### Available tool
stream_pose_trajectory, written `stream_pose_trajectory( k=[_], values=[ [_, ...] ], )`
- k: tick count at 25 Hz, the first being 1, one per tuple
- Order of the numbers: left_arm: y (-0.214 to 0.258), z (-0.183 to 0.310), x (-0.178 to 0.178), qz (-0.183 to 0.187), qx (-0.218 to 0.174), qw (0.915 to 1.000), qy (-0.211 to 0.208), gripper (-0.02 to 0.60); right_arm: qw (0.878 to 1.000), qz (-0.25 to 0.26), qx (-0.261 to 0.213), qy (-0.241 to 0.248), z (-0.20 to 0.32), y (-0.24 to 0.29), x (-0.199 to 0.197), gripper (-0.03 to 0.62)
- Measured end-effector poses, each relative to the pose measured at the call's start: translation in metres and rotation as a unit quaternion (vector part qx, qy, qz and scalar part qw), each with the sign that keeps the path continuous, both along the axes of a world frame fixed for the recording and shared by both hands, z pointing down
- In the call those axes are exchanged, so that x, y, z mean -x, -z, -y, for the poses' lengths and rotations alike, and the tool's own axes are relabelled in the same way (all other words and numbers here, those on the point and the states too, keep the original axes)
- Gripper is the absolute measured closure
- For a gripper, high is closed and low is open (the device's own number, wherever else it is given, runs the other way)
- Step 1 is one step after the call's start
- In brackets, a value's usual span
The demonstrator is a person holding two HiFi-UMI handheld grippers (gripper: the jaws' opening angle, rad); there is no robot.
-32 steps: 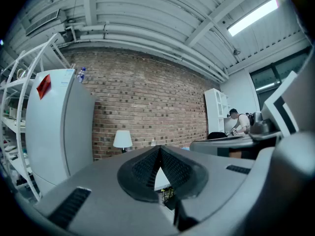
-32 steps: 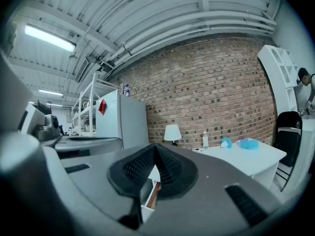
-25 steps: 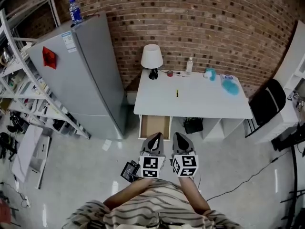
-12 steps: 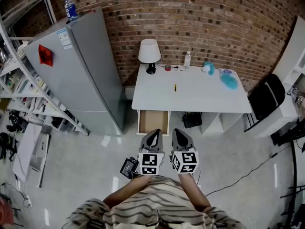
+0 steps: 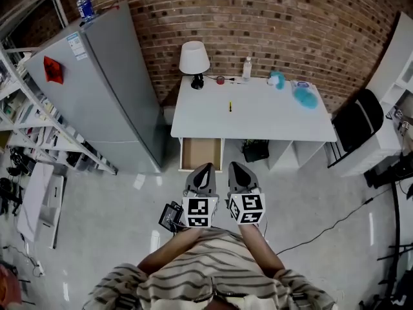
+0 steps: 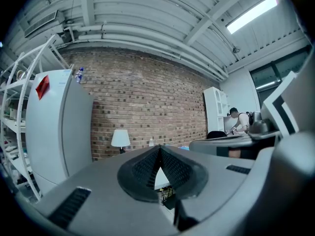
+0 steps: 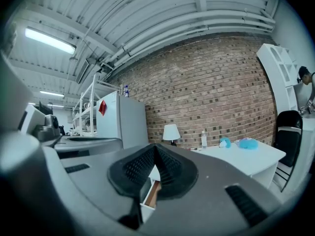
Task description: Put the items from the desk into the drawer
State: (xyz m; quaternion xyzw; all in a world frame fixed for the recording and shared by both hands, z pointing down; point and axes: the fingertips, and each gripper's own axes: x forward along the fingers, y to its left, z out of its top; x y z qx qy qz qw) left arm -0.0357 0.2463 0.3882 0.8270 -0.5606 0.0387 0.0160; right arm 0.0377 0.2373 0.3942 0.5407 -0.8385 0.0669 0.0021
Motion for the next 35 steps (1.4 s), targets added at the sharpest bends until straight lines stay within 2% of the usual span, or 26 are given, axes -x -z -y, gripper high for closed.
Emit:
stream_pose_trajectory(
  k=[5, 11, 17, 26, 35],
  values=[
    [0.006, -0.003, -0.022, -0.001, -0.009, 0.9999, 0.008, 0.574, 1.000, -0.003, -0.004, 0.010, -0.004, 0.001, -0.020, 0.583],
    [-0.005, -0.021, -0.048, 0.006, 0.001, 0.9998, 0.018, 0.574, 1.000, 0.008, -0.002, 0.011, -0.013, -0.005, -0.048, 0.583],
    [-0.015, -0.022, -0.050, 0.010, 0.013, 0.9995, 0.028, 0.574, 1.000, 0.010, -0.004, 0.014, -0.011, -0.007, -0.055, 0.583],
    [-0.027, 0.009, -0.049, 0.006, 0.021, 0.9992, 0.035, 0.574, 1.000, 0.006, 0.010, 0.018, 0.019, -0.024, -0.054, 0.583],
    [-0.033, 0.059, -0.051, 0.010, 0.030, 0.9994, 0.013, 0.574, 1.000, 0.006, 0.020, 0.002, 0.066, -0.031, -0.055, 0.583]
  ],
)
